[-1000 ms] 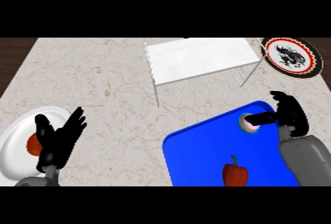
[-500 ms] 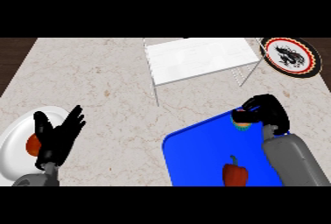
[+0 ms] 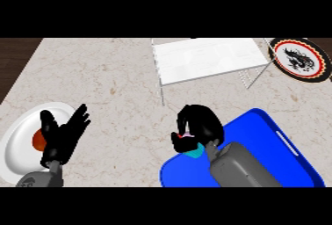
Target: Pick the cupcake from the tray and place it in the tiered shelf
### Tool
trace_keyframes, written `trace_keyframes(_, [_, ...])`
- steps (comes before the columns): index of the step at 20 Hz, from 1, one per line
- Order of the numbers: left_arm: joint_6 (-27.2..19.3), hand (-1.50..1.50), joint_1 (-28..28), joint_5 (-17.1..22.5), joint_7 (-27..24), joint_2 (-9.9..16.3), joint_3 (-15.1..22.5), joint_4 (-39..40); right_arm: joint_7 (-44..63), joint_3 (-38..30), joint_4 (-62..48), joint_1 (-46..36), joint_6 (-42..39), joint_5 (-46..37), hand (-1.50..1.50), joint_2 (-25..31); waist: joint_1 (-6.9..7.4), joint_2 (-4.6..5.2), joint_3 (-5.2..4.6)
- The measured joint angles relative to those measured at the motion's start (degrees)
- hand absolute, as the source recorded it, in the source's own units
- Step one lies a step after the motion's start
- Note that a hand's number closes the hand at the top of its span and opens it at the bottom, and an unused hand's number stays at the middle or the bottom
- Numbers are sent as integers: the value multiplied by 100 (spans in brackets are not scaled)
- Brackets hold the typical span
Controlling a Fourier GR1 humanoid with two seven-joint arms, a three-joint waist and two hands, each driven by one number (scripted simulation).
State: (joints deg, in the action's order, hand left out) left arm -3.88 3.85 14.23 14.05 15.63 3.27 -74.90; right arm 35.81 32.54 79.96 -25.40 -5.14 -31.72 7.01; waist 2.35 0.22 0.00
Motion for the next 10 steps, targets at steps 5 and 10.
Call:
trace_keyframes(5, [-56, 0, -123, -33, 2, -5, -55, -63, -311, 377, 1008, 50, 31, -197, 150, -128, -177, -38, 2])
trace_keyframes(10, [-103, 0, -183, -76, 42, -12, -83, -130, 368, 227, 2352, -243, -124, -525, 150, -185, -260, -59, -1])
